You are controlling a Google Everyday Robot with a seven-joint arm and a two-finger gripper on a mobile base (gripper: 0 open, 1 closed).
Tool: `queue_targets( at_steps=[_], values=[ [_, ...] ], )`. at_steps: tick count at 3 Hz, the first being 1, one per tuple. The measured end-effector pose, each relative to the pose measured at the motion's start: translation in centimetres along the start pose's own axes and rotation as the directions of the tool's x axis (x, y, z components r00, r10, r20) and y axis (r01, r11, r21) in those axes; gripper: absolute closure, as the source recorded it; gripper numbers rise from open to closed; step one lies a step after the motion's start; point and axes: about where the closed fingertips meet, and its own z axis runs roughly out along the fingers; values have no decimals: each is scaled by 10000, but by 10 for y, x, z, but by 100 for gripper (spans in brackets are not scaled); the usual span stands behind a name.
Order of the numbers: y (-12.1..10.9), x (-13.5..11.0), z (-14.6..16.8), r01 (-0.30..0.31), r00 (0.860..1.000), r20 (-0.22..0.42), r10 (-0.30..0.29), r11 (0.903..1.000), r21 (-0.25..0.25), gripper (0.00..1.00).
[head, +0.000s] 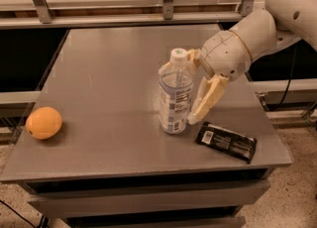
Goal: Move blue plastic bottle near rxbar chocolate
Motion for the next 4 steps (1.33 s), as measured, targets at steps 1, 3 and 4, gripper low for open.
queue_targets(
  at_steps=[1,3,4],
  values=[
    [-2,10,-5,217,9996,-154,-221,9994,-253,0],
    [-10,23,-48,-59,9963,-849,165,9924,1231,0],
    [-12,29,-86,-546,9921,-953,811,9657,2538,0]
  ],
)
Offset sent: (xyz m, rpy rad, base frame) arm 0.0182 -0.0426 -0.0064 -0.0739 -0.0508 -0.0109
